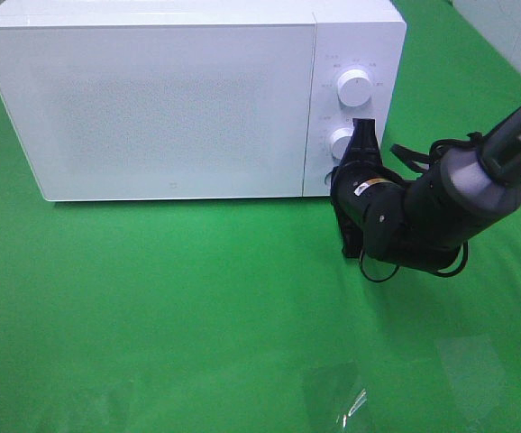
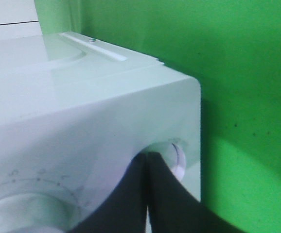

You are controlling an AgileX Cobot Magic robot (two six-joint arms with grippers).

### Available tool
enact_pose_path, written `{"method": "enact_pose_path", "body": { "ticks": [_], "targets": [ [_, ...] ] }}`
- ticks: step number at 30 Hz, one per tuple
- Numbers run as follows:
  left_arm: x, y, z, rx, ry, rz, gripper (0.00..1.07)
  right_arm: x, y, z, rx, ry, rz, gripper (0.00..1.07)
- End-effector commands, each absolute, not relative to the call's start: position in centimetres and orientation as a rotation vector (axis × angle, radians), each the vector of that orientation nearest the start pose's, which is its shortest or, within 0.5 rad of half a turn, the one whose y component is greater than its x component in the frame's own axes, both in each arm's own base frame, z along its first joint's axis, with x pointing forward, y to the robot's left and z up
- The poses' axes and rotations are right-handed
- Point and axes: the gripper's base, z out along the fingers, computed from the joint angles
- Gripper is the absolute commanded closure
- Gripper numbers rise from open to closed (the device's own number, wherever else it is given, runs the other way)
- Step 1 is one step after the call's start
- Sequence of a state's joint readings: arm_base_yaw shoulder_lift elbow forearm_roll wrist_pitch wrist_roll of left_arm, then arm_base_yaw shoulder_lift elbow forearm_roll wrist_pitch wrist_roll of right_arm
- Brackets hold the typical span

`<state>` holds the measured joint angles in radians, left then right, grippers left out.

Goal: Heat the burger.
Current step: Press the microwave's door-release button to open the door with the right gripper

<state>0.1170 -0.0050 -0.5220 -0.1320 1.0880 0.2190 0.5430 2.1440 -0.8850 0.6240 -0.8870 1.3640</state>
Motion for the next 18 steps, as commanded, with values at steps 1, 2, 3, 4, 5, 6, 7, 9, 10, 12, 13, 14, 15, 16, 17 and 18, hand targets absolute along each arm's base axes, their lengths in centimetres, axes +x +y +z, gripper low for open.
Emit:
{"method": "enact_pose_path", "body": {
  "ticks": [1,2,3,4,5,6,7,9,10,12,13,14,15,16,17,18],
  "targets": [
    [-1.1,-1.2,28.2,0.109,2.005,0.051,0.07,36.0,15.4,11.7,1.316,1.236,1.195,1.07],
    [-1.1,-1.2,28.2,0.109,2.005,0.051,0.07,36.0,15.3,11.9,1.311,1.204,1.215,1.07],
    [-1.1,-1.2,28.2,0.109,2.005,0.051,0.07,36.1,15.3,12.4,1.302,1.151,1.251,1.07],
    [-1.1,-1.2,28.2,0.109,2.005,0.051,0.07,36.1,15.3,12.4,1.302,1.151,1.251,1.07],
    [-1.1,-1.2,28.2,0.109,2.005,0.051,0.07,36.4,15.4,12.8,1.277,1.119,1.264,1.07],
    [-1.1,-1.2,28.2,0.109,2.005,0.051,0.07,36.4,15.4,12.8,1.277,1.119,1.264,1.07],
    [-1.1,-1.2,28.2,0.109,2.005,0.051,0.07,36.7,15.6,12.9,1.258,1.093,1.276,1.07],
    [-1.1,-1.2,28.2,0.109,2.005,0.051,0.07,37.0,15.6,12.9,1.253,1.082,1.277,1.07],
    [-1.1,-1.2,28.2,0.109,2.005,0.051,0.07,37.0,15.6,12.9,1.253,1.082,1.277,1.07],
    [-1.1,-1.2,28.2,0.109,2.005,0.051,0.07,38.1,16.2,12.3,1.241,1.061,1.287,1.07],
    [-1.1,-1.2,28.2,0.109,2.005,0.051,0.07,38.1,16.2,12.3,1.241,1.061,1.287,1.07],
    [-1.1,-1.2,28.2,0.109,2.005,0.051,0.07,38.6,16.2,12.1,1.241,1.053,1.286,1.07],
    [-1.1,-1.2,28.2,0.109,2.005,0.051,0.07,38.6,16.2,12.1,1.241,1.053,1.286,1.07],
    [-1.1,-1.2,28.2,0.109,2.005,0.051,0.07,38.7,16.2,12.1,1.238,1.059,1.287,1.07],
    [-1.1,-1.2,28.2,0.109,2.005,0.051,0.07,38.7,16.1,12.1,1.235,1.058,1.279,1.07],
    [-1.1,-1.2,28.2,0.109,2.005,0.051,0.07,38.7,16.1,12.1,1.235,1.058,1.279,1.07]
  ]
}}
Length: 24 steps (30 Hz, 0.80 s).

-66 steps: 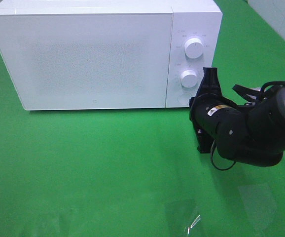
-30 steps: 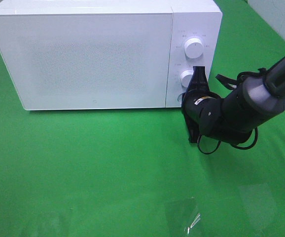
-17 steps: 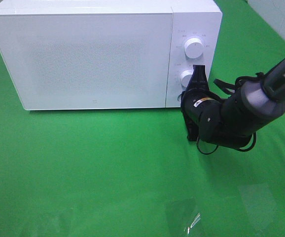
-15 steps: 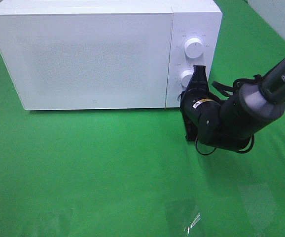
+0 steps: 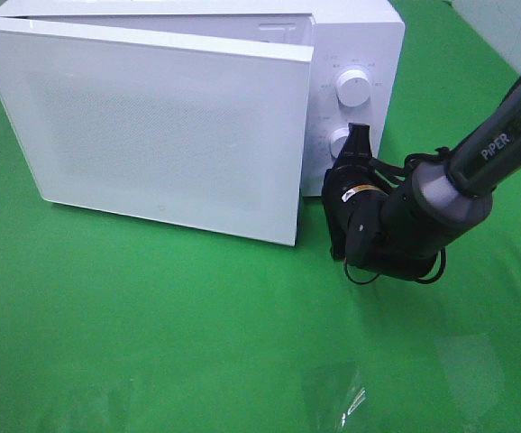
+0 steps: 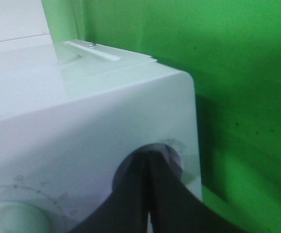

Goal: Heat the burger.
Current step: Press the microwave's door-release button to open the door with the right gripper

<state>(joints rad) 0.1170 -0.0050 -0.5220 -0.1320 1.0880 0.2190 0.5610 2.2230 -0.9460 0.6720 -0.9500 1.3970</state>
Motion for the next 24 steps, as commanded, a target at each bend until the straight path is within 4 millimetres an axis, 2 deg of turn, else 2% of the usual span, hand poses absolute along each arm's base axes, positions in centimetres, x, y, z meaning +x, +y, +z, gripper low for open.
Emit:
{"method": "enact_pose_path", "body": {
  "ticks": [1,14,24],
  "targets": [
    [-1.05,-1.24,28.2,0.109,2.005,0.051,0.07,38.68,16.08,12.13,1.232,1.056,1.271,1.07],
    [-1.05,-1.24,28.2,0.109,2.005,0.051,0.07,38.7,16.13,12.02,1.24,1.073,1.263,1.07],
    [-1.05,-1.24,28.2,0.109,2.005,0.051,0.07,38.56,16.77,11.16,1.298,1.177,1.252,1.07]
  ]
}}
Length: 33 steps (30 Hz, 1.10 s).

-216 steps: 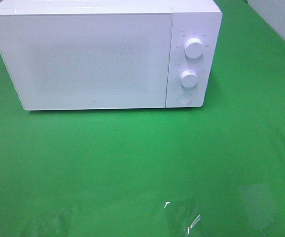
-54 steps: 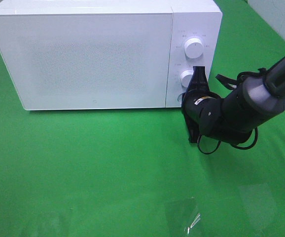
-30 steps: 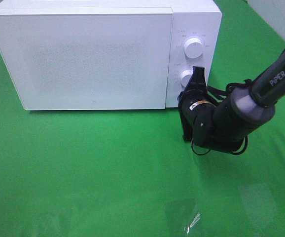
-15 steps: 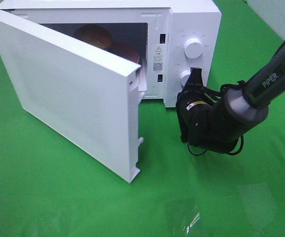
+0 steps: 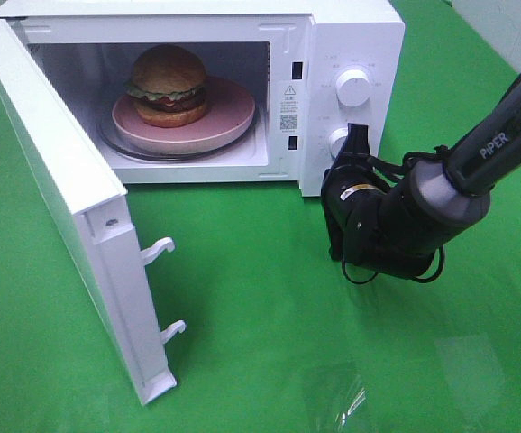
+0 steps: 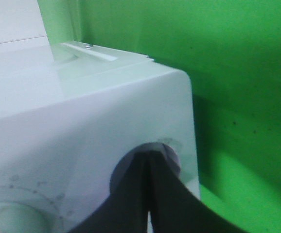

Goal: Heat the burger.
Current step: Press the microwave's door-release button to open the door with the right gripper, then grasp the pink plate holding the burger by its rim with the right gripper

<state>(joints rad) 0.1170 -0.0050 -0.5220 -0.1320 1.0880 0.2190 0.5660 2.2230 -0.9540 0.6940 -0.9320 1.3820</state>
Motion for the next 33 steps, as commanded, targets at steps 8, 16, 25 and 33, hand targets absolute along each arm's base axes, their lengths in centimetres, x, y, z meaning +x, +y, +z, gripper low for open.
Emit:
{"method": "enact_pose_path", "body": {
  "ticks": [8,16,25,33],
  "targets": [
    [-1.1,-1.2,28.2,0.109,2.005,0.051,0.07,37.5,16.7,11.5,1.307,1.239,1.245,1.07],
    [-1.1,-1.2,28.2,0.109,2.005,0.051,0.07,35.4,16.3,11.1,1.349,1.406,1.215,1.07],
    [-1.1,-1.2,28.2,0.109,2.005,0.051,0.07,32.9,15.7,11.5,1.354,1.572,1.176,1.07],
    [-1.1,-1.2,28.2,0.109,2.005,0.051,0.07,31.0,15.1,12.7,1.275,1.716,1.081,1.05]
  ]
}}
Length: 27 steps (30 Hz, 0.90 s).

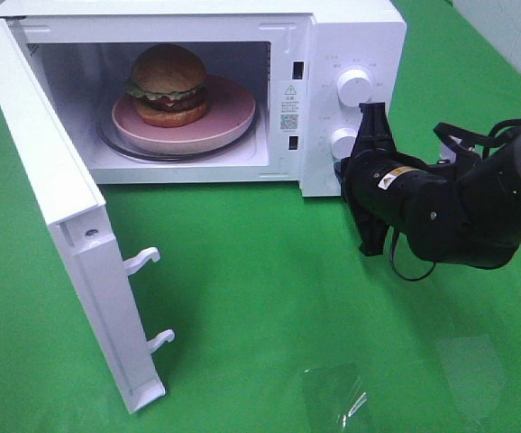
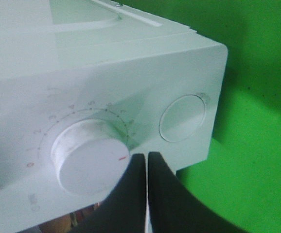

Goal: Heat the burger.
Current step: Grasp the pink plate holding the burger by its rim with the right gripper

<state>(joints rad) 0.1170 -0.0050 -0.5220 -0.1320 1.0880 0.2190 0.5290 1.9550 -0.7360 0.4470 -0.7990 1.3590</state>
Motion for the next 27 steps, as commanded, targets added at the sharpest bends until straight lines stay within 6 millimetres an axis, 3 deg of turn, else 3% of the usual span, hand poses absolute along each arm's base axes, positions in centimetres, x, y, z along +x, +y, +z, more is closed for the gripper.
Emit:
{"method": "enact_pose_path", "body": {
  "ticks": [1,6,15,27],
  "targets": [
    [-1.1,-1.2,28.2,0.109,2.005,0.051,0.07,30.6,15.0,13.2,1.235,1.78,1.041,1.04],
    [-1.1,-1.2,28.2,0.109,2.005,0.051,0.07,30.2,15.1,14.4,1.106,1.886,0.966,1.04],
    [-1.1,-1.2,28.2,0.109,2.005,0.051,0.07,28.7,15.1,17.2,0.593,2.13,0.727,1.04],
    [-1.1,-1.2,28.2,0.109,2.005,0.051,0.07,26.9,15.2,18.0,0.237,2.333,0.585,1.04]
  ]
}}
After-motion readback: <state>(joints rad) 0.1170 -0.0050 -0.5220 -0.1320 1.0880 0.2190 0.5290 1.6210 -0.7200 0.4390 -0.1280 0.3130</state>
